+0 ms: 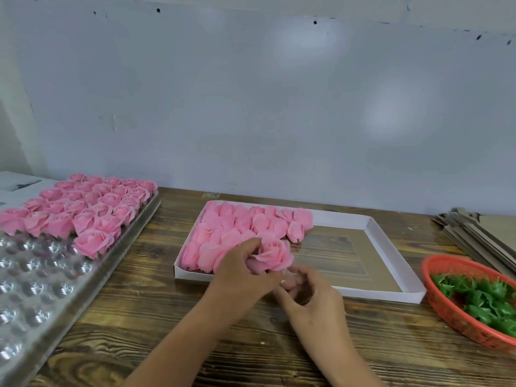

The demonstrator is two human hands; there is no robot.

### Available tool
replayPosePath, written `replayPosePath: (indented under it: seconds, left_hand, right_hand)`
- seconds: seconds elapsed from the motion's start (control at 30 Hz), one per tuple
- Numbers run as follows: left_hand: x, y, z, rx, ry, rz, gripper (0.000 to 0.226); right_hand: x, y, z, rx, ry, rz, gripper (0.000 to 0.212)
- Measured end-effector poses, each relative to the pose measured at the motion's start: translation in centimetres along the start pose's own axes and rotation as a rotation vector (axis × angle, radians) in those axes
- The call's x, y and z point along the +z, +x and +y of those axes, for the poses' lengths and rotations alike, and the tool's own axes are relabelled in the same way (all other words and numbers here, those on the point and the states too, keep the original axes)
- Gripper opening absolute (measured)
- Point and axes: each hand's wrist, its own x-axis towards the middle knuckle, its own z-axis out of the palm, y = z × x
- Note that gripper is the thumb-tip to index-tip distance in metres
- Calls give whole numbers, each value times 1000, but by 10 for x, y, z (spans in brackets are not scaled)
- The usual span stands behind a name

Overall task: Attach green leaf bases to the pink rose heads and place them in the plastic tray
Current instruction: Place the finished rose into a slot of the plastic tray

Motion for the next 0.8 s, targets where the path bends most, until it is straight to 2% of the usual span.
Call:
replayPosePath:
  seconds: [0.1,0.27,0.43,0.5,0.6,0.73,0.8]
  left_hand:
    - [-35,-3,10,-9,87,103,31]
    - [-121,-21,13,-68,233,161,27]
    - [-226,-35,-23,-161,412,283,45]
    - [-269,-40,-51,-182,562,282,44]
    - [-312,-47,-85,-263,656,250,49]
    - [-333,-46,-132,-350,666,174,44]
    - [-338,-42,-158,-365,617,196,48]
  right_hand:
    - [0,-1,1,-28,-3,2,36]
    - [-3,-3,0,-49,-21,4,29]
    - [-3,-3,0,-59,-16,-9,34]
    - [-3,-3,1,-62,-18,-13,36]
    - [-1,-4,1,-56,-19,-19,40]
    - [-3,-2,2,-47,-32,-14,38]
    - [-4,-2,2,-46,-48,-18,36]
